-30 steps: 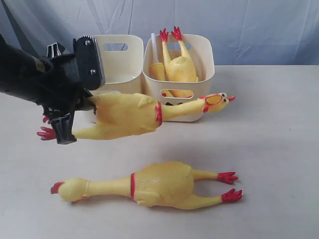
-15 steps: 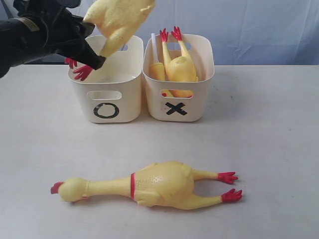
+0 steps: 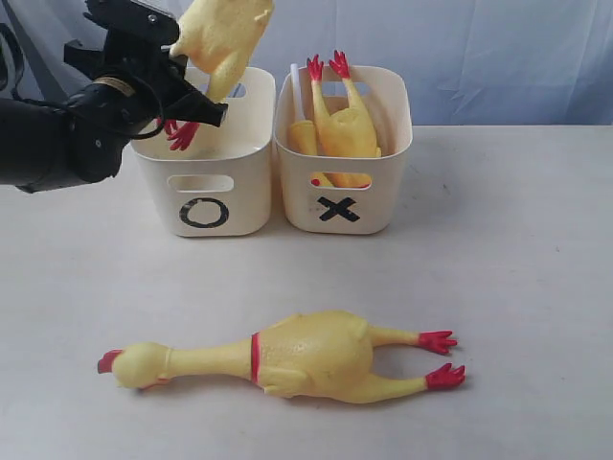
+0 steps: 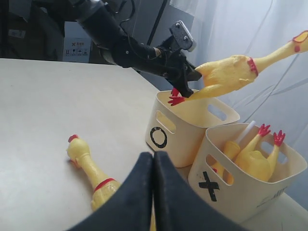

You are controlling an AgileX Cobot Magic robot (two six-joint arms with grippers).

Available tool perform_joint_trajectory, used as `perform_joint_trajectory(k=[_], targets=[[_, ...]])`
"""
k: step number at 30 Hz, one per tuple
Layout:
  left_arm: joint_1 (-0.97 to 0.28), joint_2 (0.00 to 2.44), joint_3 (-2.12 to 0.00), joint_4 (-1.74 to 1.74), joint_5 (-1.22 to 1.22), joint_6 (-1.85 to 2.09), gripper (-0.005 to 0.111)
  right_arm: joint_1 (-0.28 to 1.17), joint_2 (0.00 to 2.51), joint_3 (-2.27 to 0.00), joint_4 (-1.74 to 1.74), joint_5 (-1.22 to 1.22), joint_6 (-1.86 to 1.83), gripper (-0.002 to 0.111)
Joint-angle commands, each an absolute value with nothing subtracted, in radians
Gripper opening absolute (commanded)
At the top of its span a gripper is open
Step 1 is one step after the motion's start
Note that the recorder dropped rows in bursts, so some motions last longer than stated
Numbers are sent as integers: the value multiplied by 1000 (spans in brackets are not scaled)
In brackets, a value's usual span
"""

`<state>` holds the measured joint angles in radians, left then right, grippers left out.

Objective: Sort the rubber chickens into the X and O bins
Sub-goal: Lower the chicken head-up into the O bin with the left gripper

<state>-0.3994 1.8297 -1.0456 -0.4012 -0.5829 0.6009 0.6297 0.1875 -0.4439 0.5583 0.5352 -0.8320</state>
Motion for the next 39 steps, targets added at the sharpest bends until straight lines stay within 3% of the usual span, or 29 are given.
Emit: perform_joint_trajectory(k=[1,15,39], targets=[[-399,1875,-1110,-403,-632,635,0,628,184,-439,562,527,-833,0],[-319,1920,-1153,-543,-447,723,0,628,184,-439,562,527,-833,0],[-319,1920,-1153,-504,-243,745,0,628,184,-439,562,529,-833,0]])
